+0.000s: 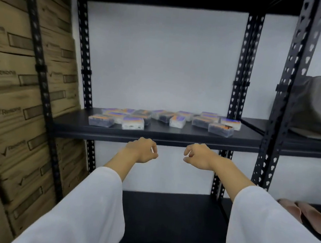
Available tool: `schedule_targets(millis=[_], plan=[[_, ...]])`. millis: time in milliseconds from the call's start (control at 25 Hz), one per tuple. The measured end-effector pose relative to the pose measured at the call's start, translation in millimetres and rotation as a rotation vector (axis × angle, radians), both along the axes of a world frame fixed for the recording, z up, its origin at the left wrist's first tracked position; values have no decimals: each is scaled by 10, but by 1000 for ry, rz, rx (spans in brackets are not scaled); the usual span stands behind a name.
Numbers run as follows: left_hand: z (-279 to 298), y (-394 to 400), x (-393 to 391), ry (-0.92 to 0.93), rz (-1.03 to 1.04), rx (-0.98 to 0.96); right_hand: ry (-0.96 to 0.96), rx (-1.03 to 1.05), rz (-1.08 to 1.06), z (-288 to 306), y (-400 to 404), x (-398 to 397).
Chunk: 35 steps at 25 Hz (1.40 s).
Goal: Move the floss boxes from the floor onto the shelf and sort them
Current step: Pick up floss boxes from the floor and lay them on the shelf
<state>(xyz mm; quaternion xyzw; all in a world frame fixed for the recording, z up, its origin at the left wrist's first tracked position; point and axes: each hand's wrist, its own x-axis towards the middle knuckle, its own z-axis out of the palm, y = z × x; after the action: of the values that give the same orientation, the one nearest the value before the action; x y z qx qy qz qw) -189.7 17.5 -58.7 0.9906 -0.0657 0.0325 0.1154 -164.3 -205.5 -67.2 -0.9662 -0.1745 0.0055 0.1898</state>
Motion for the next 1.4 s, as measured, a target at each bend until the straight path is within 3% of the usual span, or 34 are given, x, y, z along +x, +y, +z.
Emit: schedule_targets(millis=[400,840,1000,1400], plan=[[535,605,438,-173,66,-92,-149,40,78,609,486,617],[73,954,1211,-332,21,-110,-357,-22,-116,440,652,1561],[-108,988,1293,-429,6,-210,-241,75,-86,177,699,1683],[-120,726,1264,-439,20,-176,-244,393,124,265,553,1346]])
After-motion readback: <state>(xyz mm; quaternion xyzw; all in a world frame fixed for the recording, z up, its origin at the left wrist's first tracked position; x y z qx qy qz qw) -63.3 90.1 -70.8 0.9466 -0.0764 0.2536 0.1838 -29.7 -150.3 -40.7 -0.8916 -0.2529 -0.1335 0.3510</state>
